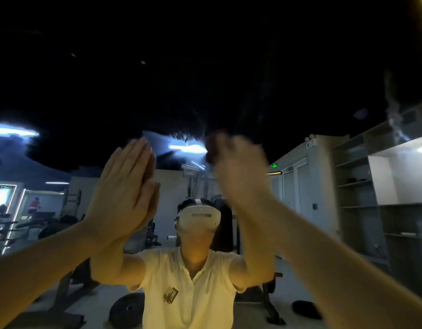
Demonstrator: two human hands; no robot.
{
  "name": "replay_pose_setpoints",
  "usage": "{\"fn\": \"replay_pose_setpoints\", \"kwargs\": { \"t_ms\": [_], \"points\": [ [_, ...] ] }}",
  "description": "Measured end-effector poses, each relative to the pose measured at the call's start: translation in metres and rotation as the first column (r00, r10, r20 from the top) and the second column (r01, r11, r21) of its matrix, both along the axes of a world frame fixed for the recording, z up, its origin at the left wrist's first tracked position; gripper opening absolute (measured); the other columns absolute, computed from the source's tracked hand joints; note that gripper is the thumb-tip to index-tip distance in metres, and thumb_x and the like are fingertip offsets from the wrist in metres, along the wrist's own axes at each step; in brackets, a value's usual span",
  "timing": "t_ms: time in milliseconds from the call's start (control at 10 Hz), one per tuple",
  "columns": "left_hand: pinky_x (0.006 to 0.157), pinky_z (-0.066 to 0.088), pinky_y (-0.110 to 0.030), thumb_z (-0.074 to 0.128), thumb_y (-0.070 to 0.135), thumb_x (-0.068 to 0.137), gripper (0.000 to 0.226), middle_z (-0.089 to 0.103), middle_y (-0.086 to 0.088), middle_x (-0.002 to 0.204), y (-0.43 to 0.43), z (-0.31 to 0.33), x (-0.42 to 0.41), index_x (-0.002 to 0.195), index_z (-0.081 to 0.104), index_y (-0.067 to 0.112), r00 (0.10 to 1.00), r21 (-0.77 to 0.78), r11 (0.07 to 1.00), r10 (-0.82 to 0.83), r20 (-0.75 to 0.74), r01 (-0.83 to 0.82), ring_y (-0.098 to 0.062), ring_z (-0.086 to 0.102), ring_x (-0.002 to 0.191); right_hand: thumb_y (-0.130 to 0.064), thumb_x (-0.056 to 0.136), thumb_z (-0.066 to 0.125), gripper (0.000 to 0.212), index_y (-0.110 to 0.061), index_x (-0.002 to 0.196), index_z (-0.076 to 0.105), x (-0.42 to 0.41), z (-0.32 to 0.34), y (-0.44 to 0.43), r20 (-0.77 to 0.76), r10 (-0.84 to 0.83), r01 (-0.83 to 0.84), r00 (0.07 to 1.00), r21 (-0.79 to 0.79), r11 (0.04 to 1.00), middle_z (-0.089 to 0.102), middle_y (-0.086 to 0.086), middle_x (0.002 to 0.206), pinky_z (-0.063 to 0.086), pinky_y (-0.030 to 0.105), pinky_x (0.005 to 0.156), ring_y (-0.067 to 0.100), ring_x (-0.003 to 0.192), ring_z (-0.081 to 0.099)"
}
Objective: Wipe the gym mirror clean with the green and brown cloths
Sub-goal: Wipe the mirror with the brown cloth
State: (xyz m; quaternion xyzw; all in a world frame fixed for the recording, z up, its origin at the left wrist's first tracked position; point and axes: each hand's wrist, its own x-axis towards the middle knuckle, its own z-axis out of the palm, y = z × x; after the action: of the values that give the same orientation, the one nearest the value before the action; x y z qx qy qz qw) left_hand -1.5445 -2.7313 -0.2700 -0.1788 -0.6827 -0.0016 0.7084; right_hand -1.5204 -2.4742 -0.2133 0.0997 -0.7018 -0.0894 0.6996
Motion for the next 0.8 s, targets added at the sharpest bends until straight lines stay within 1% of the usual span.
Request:
{"fn": "replay_pose_setpoints", "kwargs": {
  "t_ms": [100,200,300,400,500,600,700,800],
  "points": [
    [0.130,-0.002,-0.036,0.024,0.046,0.107,0.071,0.016,-0.017,0.170,0.004,0.003,-0.007,0.162,0.020,0.001,0.996,0.022,0.996,0.086,0.019,-0.086,-0.027,0.011,0.159,-0.035,0.105,0.044,0.045,-0.009,0.141,0.048,-0.001,0.024,0.106,-0.065,-0.153,0.117,0.986,-0.383,0.916,0.057,0.016,0.107,0.047,0.044,0.081,0.032,0.092,0.059],
    [0.129,-0.004,-0.033,0.028,0.044,0.107,0.070,0.020,-0.020,0.168,0.005,0.002,-0.008,0.160,0.023,-0.001,0.997,0.021,0.997,0.079,-0.013,-0.078,-0.029,0.016,0.157,-0.032,0.106,0.039,0.046,-0.001,0.140,0.047,-0.010,0.026,0.101,-0.156,-0.103,-0.006,0.982,-0.579,0.816,0.057,0.022,0.115,0.044,0.045,0.088,0.037,0.101,0.058],
    [0.128,0.008,-0.038,0.028,0.039,0.107,0.064,0.026,-0.018,0.167,-0.002,0.006,-0.009,0.159,0.027,0.001,1.000,-0.019,1.000,0.017,-0.012,-0.017,-0.027,0.021,0.156,-0.026,0.090,0.049,0.056,-0.001,0.139,0.045,-0.034,0.030,0.013,-0.219,-0.138,-0.013,0.966,-0.575,0.818,0.054,0.021,0.116,0.050,0.049,0.086,0.036,0.097,0.056],
    [0.122,0.027,-0.047,0.028,0.039,0.105,0.063,0.039,-0.014,0.162,-0.013,0.009,-0.003,0.159,0.033,0.007,0.979,0.051,0.979,-0.201,0.041,0.199,-0.025,0.035,0.149,-0.044,0.069,0.053,0.098,-0.013,0.158,0.023,-0.327,0.082,-0.063,-0.091,-0.103,0.092,0.991,-0.116,0.989,0.042,0.025,0.125,0.036,0.080,0.079,0.051,0.094,0.043],
    [0.111,0.039,-0.045,0.030,0.041,0.103,0.064,0.046,-0.013,0.154,-0.016,0.007,0.006,0.160,0.031,0.011,0.922,0.191,0.908,-0.385,0.034,0.372,-0.020,0.045,0.136,-0.062,0.074,0.051,0.100,-0.028,0.162,0.019,-0.370,0.079,-0.121,-0.114,0.138,-0.120,0.984,0.153,0.981,0.039,0.014,0.126,0.028,0.086,0.079,0.052,0.104,0.049],
    [0.111,0.041,-0.046,0.032,0.040,0.103,0.065,0.046,-0.014,0.156,-0.019,0.004,0.007,0.160,0.030,0.010,0.940,0.152,0.933,-0.338,0.050,0.327,-0.019,0.044,0.138,-0.026,0.087,0.065,0.049,-0.018,0.133,0.050,-0.054,0.025,-0.038,-0.104,0.084,-0.072,0.991,0.113,0.991,0.058,0.009,0.107,0.050,0.044,0.073,0.027,0.088,0.060],
    [0.118,0.034,-0.049,0.032,0.042,0.103,0.066,0.041,-0.015,0.160,-0.026,0.001,0.005,0.159,0.031,0.006,0.975,0.068,0.976,-0.211,0.068,0.206,-0.025,0.038,0.147,-0.018,0.091,0.063,0.033,-0.005,0.122,0.063,-0.006,0.040,0.061,-0.258,-0.016,-0.051,0.966,-0.254,0.966,0.061,0.018,0.097,0.050,0.044,0.073,0.037,0.080,0.061],
    [0.128,0.011,-0.032,0.030,0.040,0.105,0.064,0.028,-0.013,0.166,-0.028,0.001,0.002,0.158,0.030,0.005,0.996,-0.009,0.996,-0.087,0.037,0.088,-0.018,0.018,0.155,-0.030,0.105,0.043,0.042,-0.003,0.136,0.053,-0.021,0.041,0.110,-0.151,-0.061,-0.035,0.987,-0.565,0.825,0.057,0.024,0.111,0.043,0.047,0.088,0.041,0.100,0.057]
  ]
}}
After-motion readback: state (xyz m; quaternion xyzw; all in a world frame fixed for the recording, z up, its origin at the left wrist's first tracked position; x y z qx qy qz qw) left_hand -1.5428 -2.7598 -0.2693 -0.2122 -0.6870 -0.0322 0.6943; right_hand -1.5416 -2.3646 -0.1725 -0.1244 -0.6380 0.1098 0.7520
